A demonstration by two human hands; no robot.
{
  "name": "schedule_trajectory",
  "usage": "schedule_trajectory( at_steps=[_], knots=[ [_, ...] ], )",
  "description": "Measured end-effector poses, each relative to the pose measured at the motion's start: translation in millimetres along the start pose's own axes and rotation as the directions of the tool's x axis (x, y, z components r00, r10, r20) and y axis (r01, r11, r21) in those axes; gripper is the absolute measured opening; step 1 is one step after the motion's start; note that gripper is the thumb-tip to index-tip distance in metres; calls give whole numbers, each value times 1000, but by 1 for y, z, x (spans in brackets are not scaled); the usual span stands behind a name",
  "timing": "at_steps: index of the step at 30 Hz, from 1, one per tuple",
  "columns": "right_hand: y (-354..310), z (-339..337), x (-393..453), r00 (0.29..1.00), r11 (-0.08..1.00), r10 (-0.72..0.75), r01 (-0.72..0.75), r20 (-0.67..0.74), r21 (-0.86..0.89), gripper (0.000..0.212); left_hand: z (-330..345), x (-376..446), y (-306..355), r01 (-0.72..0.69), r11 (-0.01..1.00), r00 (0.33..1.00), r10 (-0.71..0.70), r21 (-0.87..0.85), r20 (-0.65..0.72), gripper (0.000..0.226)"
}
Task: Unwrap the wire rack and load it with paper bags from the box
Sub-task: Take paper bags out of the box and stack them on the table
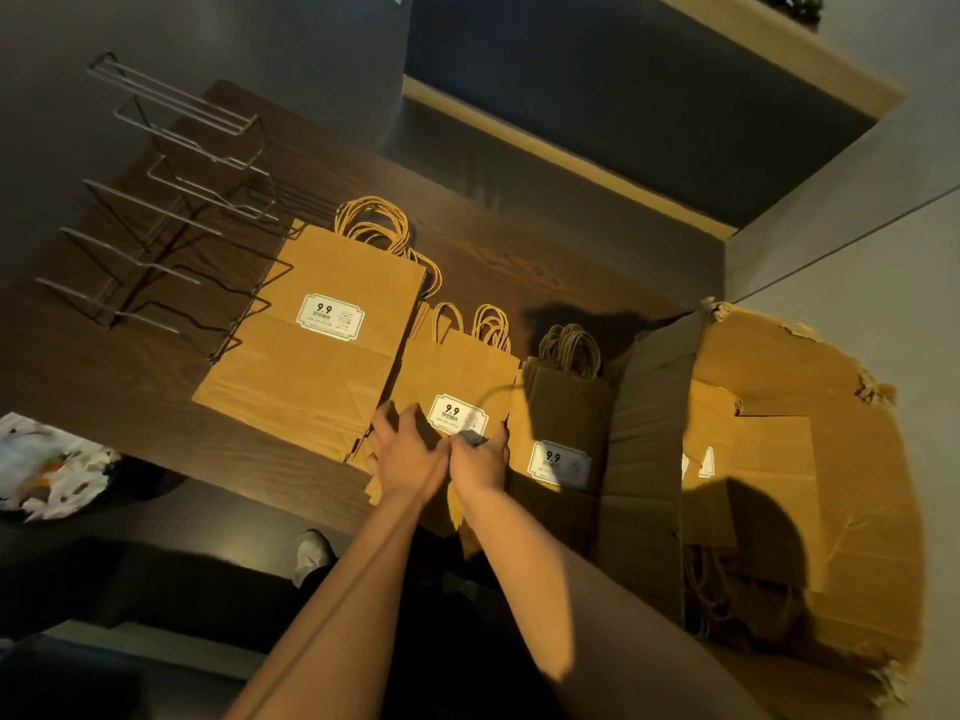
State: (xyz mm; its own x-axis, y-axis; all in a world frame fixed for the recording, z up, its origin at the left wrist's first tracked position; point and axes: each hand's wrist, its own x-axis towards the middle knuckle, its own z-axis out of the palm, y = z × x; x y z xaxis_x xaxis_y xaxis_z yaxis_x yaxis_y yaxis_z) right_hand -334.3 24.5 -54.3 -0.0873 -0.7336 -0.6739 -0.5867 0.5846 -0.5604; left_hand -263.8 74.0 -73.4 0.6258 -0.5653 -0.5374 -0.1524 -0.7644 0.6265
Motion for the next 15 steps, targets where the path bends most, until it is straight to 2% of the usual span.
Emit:
schedule_trajectory(
  at_steps=[3,6,10,15],
  knots=[
    [6,-2,-7,1000,996,-6,4,15,90,80,1,4,6,-11,999,1000,11,-34,3,74],
    [7,-5,-10,999,994,16,-21,40,108,77,-1,7,9,-8,993,1000,8,-120,1,67],
    [3,-5,-12,998,988,6,-16,66,157,74,-7,15,5,-108,980,988,124,-168,93,65],
    [0,0,-2,997,997,-21,26,69,-79,77,-18,24,5,-153,984,943,173,-92,284,73]
  ],
)
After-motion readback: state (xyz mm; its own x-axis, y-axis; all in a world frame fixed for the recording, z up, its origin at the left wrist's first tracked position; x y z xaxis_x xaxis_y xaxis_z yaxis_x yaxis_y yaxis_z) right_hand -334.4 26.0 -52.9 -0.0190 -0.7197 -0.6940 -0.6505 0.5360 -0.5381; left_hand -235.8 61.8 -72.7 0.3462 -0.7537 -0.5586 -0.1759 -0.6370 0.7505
